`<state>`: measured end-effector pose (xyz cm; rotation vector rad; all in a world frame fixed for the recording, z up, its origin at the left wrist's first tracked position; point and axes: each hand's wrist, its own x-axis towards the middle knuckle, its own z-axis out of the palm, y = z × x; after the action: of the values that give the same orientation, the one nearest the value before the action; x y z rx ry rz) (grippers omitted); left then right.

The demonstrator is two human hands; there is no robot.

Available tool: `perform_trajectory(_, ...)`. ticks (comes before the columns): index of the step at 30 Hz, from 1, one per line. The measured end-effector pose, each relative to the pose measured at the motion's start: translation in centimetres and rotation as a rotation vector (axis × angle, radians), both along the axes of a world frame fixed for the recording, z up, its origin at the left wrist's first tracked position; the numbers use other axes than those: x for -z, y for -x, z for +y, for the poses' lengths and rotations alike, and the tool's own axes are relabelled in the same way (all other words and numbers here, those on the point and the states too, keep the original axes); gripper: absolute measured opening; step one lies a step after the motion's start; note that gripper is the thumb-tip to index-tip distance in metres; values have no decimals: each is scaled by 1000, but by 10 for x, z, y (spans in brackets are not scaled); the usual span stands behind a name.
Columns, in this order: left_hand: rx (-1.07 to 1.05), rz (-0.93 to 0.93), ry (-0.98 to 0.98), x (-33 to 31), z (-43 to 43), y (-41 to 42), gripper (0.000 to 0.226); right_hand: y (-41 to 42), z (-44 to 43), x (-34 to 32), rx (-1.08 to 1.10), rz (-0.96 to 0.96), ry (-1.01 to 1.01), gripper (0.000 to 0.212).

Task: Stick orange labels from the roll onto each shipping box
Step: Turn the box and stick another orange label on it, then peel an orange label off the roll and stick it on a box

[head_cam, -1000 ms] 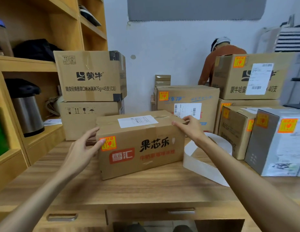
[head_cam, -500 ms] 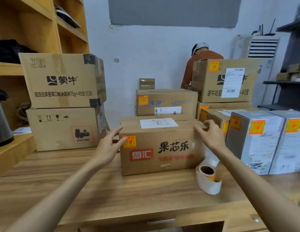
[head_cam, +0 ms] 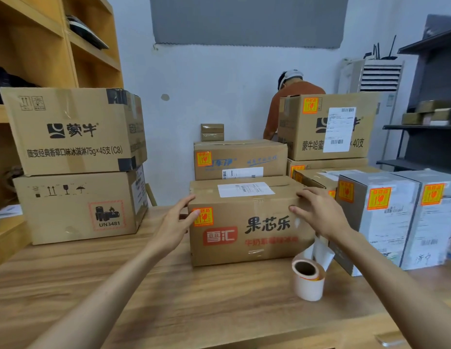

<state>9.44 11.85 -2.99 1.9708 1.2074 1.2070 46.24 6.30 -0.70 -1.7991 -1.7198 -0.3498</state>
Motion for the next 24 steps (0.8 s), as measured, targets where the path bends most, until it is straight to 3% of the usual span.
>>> perform_trajectory(12,-62,136,-29,1,18,-10,58,-9,14,-3,58,-84,18,46)
perform_trajectory(15,-54,180,-15,-9,14,0,60,4,18,-13,54,-140,-46,35)
perform_trajectory(19,-131,204,-55,-36,11,53,52,61,27,-41,-21,-143,-128,23)
perform_trajectory(24,-338,168,-98,-67,9,159,36,179,52,-74,-295,60,-128,20)
